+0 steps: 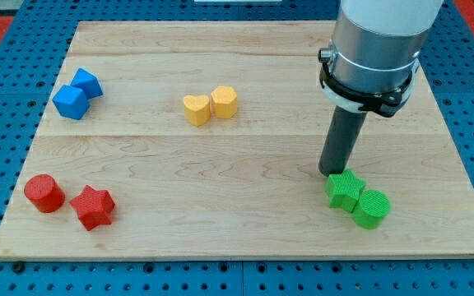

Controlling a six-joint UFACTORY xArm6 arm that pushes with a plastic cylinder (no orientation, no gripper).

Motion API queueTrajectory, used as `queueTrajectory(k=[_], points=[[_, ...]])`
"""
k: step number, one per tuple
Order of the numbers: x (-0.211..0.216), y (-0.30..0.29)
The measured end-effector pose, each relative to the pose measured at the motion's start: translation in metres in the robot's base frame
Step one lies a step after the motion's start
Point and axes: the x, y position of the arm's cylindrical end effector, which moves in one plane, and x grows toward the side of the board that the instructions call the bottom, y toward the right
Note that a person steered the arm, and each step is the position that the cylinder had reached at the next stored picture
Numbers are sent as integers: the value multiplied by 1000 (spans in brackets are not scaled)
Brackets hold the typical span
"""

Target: Point at red circle

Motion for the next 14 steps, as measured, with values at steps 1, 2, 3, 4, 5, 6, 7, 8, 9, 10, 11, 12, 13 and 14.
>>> queueTrajectory(k=[1,2,3,4,5,6,7,8,9,10,11,12,13,14], points=[[-11,-6],[-28,-27],[-33,-33],[-33,-33],[-34,-33],[-34,-33],[-32,-107],[-22,-203],[-23,-286],[-23,-379],[-20,-422],[-4,-418],[16,-408],[17,-408]])
